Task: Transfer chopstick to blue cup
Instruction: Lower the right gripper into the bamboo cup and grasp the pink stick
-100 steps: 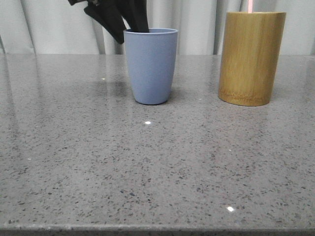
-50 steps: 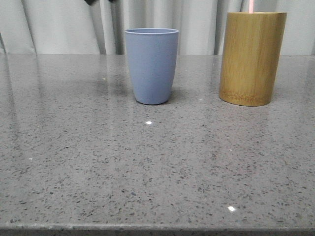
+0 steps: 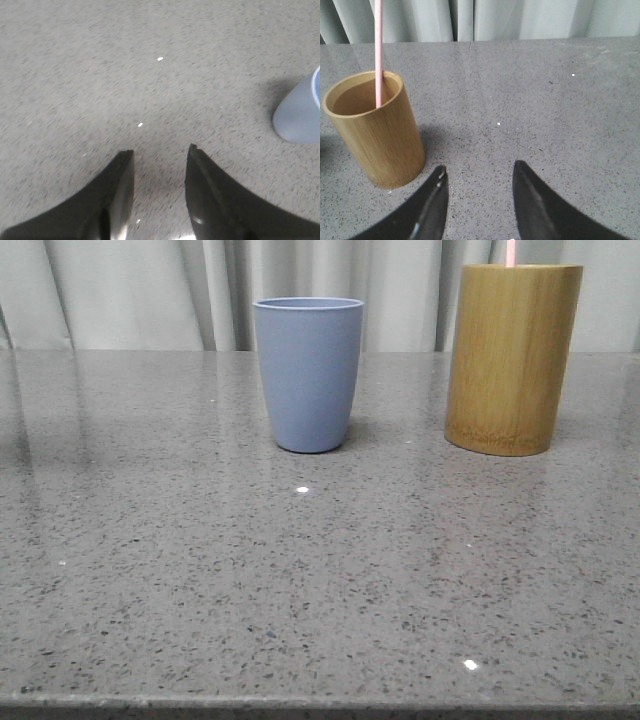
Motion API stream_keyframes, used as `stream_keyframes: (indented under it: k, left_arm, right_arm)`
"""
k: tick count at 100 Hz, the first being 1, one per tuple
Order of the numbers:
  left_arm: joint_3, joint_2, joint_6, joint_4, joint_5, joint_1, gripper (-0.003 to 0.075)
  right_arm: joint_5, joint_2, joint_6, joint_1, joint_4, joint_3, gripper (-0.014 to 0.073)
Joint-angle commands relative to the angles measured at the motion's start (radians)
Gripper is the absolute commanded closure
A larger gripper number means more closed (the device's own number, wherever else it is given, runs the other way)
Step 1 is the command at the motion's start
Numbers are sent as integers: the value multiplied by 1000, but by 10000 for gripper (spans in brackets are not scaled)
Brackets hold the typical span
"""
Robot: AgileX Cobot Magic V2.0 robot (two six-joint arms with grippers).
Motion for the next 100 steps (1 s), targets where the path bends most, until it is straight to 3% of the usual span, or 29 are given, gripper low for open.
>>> stream_keyframes:
  k: [1, 25, 46, 100]
  left_arm:
    - [55, -121, -12, -6, -95, 22, 479]
    - [315, -395, -20, 12, -217, 52, 479]
    - [448, -589, -20, 31, -296, 52, 479]
    - [503, -654, -20, 38, -298, 52, 479]
  right_arm:
    - [-54, 30, -2, 16, 2, -54, 263]
    - [-5, 147, -2, 89, 5, -165, 263]
    - [14, 287, -2, 133, 25, -303, 263]
    - [16, 671, -2, 187, 66, -672, 263]
